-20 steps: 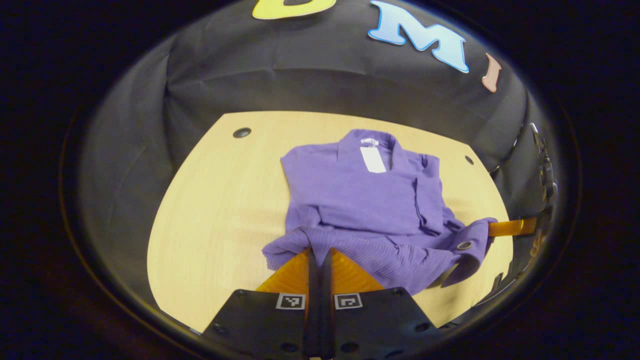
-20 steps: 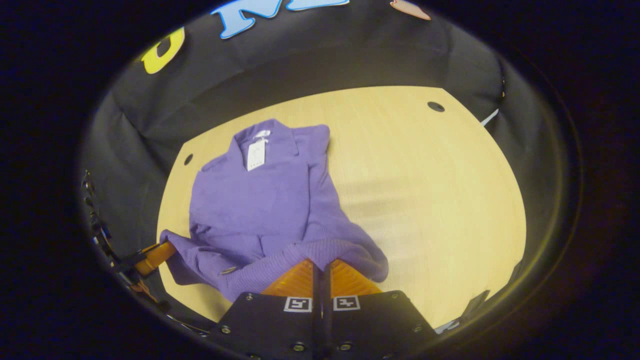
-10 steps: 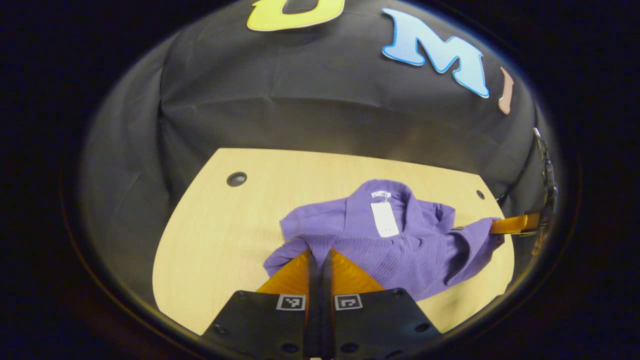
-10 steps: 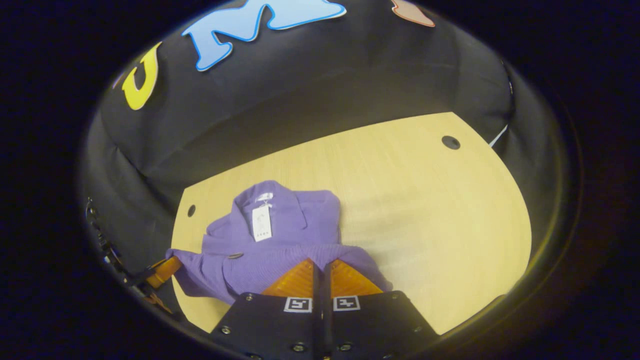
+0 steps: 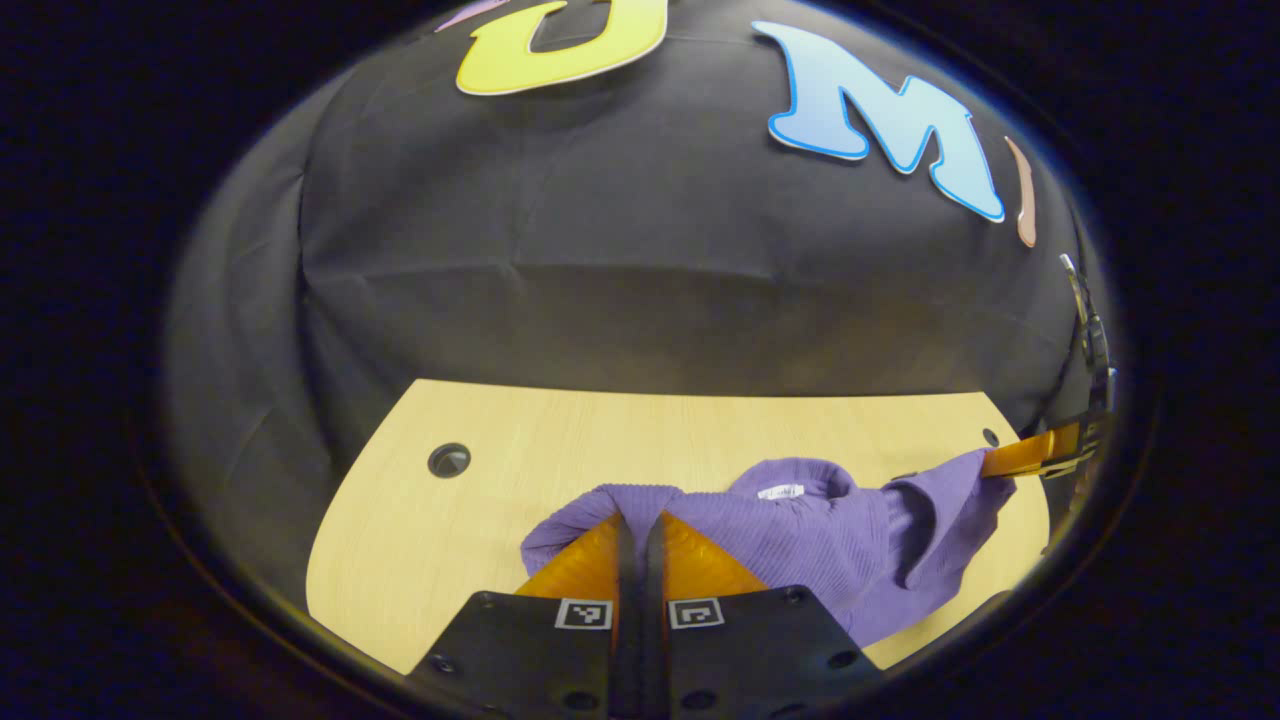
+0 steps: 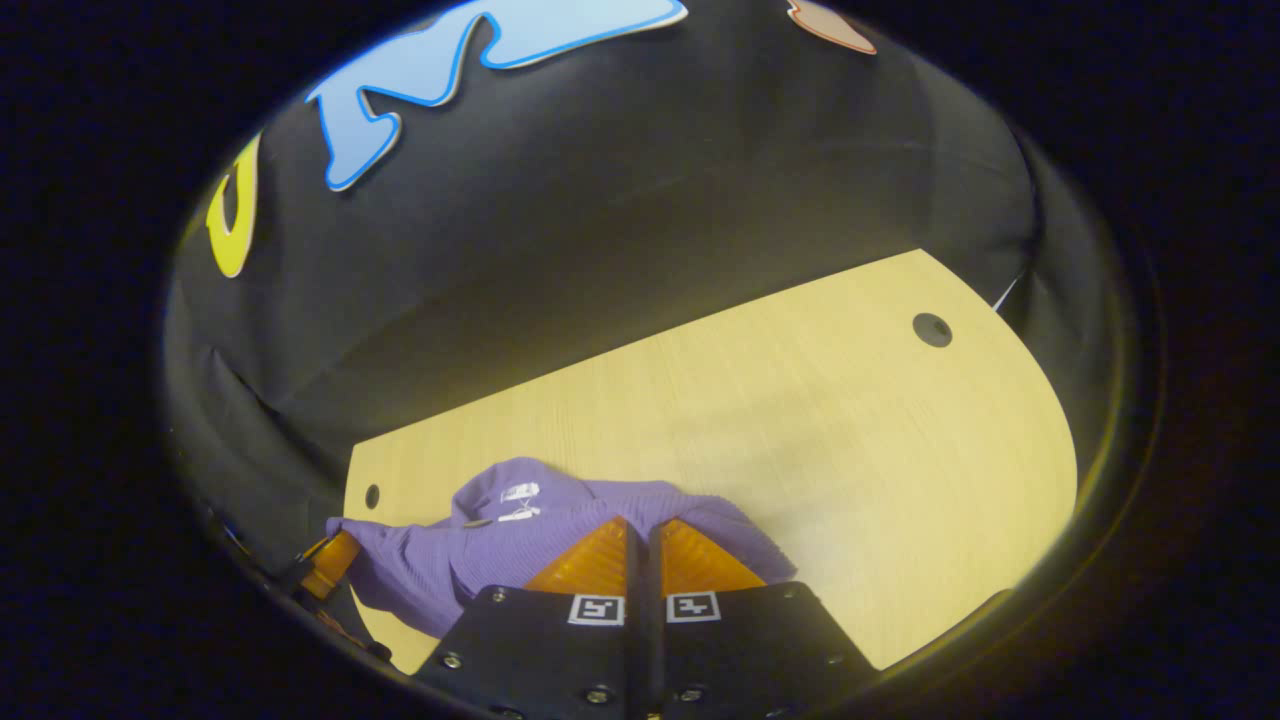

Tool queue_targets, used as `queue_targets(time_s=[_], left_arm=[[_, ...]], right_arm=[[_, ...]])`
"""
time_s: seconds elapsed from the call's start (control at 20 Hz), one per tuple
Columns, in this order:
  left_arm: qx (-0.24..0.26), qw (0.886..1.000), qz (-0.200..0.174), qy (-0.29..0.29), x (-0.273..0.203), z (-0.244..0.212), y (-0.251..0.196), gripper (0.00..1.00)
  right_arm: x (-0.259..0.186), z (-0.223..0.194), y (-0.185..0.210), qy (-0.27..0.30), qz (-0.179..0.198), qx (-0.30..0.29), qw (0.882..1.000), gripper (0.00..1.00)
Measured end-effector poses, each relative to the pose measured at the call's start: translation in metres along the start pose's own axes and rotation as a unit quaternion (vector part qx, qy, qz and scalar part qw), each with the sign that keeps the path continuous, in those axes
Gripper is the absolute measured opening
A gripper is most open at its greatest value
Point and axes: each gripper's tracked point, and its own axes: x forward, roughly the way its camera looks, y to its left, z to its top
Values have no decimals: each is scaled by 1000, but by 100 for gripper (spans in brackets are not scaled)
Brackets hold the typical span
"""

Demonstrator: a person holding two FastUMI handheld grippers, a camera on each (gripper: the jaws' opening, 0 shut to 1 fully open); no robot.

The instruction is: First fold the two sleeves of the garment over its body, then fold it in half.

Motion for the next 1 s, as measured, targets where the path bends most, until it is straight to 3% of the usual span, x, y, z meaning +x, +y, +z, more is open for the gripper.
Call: queue_targets(time_s=[0.25,0.65,0.9,1.0], left_arm=[[40,999,2,2,34,-3,-8,6],[26,998,26,41,72,-42,8,6],[20,995,35,90,80,-76,12,6],[30,994,40,100,81,-80,12,7]], right_arm=[[37,14,-2,-6,-12,-1,1000,0],[90,7,-7,-4,-28,-7,1000,1],[98,-2,-10,2,-31,-22,999,2],[100,-4,-12,3,-30,-24,999,8]])
